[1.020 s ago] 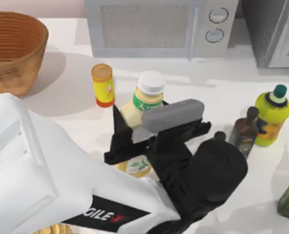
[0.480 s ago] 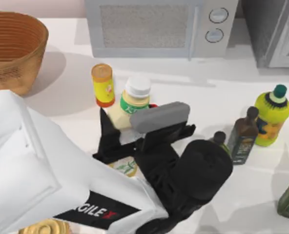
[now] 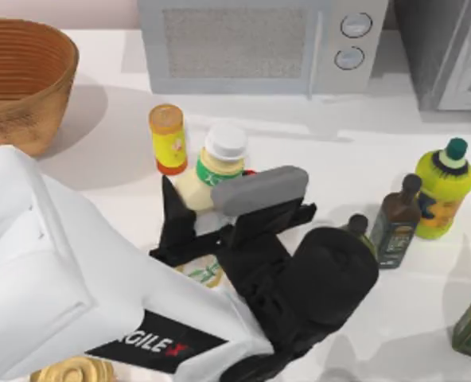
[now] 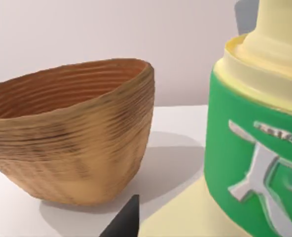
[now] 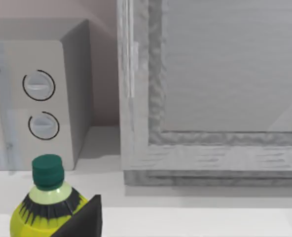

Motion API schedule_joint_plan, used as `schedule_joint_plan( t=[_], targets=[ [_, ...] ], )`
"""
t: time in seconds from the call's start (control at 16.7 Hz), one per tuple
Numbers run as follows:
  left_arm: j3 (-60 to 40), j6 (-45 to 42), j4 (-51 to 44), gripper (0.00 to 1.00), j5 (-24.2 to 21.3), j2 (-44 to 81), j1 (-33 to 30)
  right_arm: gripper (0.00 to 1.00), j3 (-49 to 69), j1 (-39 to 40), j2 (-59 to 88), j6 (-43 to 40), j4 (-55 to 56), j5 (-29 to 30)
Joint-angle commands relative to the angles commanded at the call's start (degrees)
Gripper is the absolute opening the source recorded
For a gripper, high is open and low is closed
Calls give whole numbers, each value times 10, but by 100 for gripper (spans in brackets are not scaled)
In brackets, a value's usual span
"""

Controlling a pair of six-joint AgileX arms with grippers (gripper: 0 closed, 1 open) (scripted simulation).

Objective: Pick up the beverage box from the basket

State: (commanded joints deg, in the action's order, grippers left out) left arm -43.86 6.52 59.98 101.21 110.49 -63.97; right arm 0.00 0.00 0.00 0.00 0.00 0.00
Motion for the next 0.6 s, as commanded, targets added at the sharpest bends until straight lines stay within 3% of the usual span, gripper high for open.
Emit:
schedule_joint_plan(
  t=[0.24,0.6],
  targets=[
    [0,0,0,98,0,0,0,100,0,0,0,0,0,0],
    [0,0,0,100,0,0,0,100,0,0,0,0,0,0]
  ],
)
